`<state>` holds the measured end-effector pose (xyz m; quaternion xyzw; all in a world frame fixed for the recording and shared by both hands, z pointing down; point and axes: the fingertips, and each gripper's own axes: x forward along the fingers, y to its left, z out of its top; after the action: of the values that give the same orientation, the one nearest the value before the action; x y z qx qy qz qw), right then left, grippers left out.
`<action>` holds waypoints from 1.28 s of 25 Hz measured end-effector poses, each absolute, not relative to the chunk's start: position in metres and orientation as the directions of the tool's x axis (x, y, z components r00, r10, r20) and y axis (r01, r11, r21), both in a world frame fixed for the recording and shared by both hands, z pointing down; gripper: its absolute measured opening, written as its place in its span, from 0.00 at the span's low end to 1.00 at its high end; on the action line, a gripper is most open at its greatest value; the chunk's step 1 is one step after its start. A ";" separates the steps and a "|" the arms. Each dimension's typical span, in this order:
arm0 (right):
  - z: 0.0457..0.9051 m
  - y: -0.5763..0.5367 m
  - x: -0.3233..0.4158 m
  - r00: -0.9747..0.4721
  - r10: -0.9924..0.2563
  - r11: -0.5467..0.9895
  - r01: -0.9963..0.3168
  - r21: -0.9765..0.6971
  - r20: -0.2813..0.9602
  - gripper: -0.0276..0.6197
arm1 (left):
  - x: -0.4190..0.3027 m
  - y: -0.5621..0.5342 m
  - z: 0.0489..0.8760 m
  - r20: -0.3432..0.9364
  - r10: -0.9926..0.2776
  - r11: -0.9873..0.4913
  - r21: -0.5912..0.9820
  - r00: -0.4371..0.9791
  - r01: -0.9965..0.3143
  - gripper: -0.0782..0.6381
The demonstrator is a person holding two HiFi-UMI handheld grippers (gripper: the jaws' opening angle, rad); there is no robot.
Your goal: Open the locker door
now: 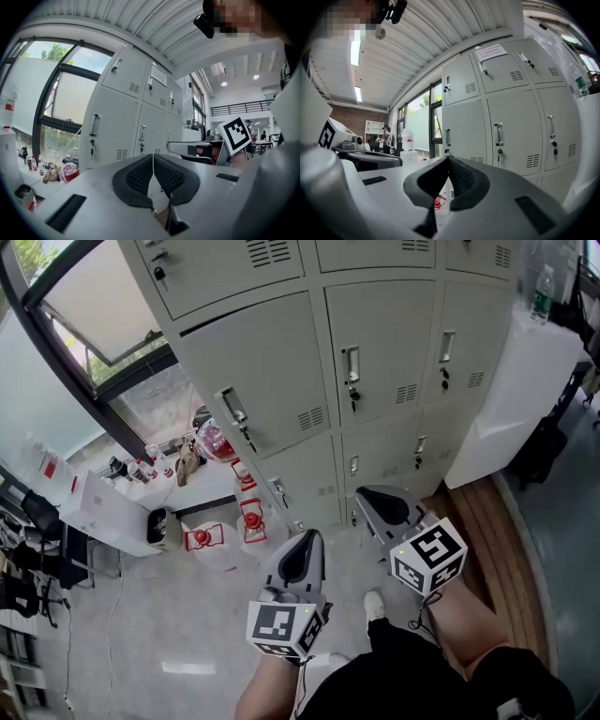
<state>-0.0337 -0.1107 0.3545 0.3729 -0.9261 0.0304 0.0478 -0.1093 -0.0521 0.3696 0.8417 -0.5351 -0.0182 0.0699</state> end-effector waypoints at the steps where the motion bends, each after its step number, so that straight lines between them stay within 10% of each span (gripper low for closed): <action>1: 0.355 -0.120 -0.031 -0.716 -0.689 0.719 -0.695 -0.021 0.110 0.13 | -0.106 -0.061 0.370 0.045 -0.903 -0.418 0.138 0.427 -0.898 0.14; 32: 0.351 -0.314 0.008 -0.741 -0.665 0.744 -0.668 -0.002 0.089 0.13 | -0.038 -0.227 0.363 0.068 -0.912 -0.397 0.093 0.404 -0.913 0.14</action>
<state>0.0084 -0.3138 0.3515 0.3572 -0.9330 0.0168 0.0414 -0.0380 -0.2275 0.3634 0.8359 -0.5459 0.0031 0.0579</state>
